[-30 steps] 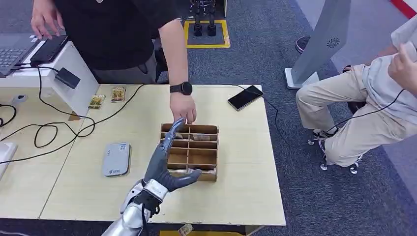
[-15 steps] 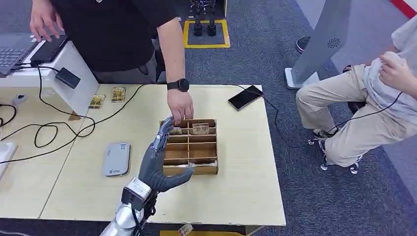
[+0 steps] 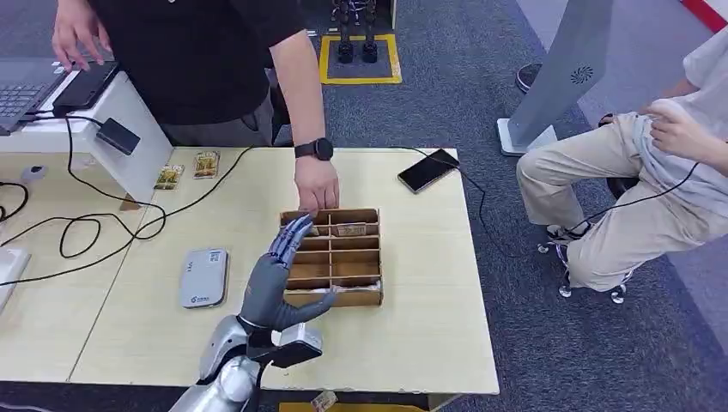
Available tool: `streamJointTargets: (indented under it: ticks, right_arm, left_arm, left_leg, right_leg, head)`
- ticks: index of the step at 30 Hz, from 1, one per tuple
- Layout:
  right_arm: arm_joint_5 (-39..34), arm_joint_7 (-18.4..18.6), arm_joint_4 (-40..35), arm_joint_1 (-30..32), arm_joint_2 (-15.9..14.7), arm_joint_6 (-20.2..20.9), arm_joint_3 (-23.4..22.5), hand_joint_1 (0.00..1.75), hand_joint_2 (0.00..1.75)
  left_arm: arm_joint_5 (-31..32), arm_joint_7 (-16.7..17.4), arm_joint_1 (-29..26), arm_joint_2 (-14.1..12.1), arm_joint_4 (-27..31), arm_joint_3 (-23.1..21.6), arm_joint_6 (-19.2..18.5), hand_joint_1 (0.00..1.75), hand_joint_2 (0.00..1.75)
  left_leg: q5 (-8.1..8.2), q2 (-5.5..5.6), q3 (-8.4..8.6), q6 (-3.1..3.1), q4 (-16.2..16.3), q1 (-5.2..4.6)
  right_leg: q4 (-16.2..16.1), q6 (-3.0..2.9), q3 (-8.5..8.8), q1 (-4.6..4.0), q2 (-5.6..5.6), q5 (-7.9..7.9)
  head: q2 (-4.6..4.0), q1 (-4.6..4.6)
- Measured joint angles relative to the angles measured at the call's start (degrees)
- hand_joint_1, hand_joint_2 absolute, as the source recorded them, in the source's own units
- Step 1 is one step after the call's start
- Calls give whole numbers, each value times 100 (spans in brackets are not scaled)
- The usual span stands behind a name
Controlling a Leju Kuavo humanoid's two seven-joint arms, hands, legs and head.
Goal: Pass the card to the sensor for recognition and then transmit it.
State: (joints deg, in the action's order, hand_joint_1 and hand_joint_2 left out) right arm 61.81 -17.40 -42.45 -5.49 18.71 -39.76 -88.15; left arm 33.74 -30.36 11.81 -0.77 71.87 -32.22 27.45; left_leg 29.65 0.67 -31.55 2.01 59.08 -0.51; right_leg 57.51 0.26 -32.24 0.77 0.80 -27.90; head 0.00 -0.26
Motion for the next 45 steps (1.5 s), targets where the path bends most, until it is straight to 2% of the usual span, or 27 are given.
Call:
streamJointTargets:
  ticks: [5,10,20,24,29,34,45]
  right_arm:
    - [2,2,2,0,0,0,0,0,175]
    - [37,15,4,-1,0,0,0,0,175]
    - [31,39,39,-1,0,0,0,0,175]
    - [31,44,57,-2,0,0,0,0,175]
    - [11,42,81,-2,0,0,0,0,175]
    - [-2,42,92,-3,0,0,0,0,175]
    - [-46,50,122,-3,0,0,0,0,175]
  left_arm:
    - [79,37,63,0,-171,0,44,0,175]
    - [679,356,142,5,-404,-4,418,0,175]
    - [1087,597,253,33,-807,-46,735,0,175]
    - [1209,660,289,33,-927,-52,802,0,175]
    - [1606,946,359,33,-1108,-81,914,0,175]
    - [1720,1029,384,33,-1215,-98,929,0,175]
    - [2324,1513,457,22,-1511,-177,1067,0,175]
  left_leg:
    - [0,0,0,0,0,0]
    - [0,0,0,0,0,0]
    - [0,-1,1,0,0,0]
    - [0,-1,1,0,0,0]
    - [0,-1,1,0,0,0]
    - [0,-1,1,0,0,0]
    - [0,-1,1,0,0,0]
  right_leg:
    - [0,0,0,0,0,0]
    - [0,0,0,0,0,0]
    - [0,0,0,0,0,0]
    - [0,0,0,0,0,0]
    - [0,0,0,0,0,0]
    - [0,0,0,0,0,0]
    - [0,0,0,0,0,0]
  head:
    - [0,0]
    - [0,-2]
    - [0,0]
    - [0,0]
    - [0,0]
    - [0,-2]
    - [0,0]
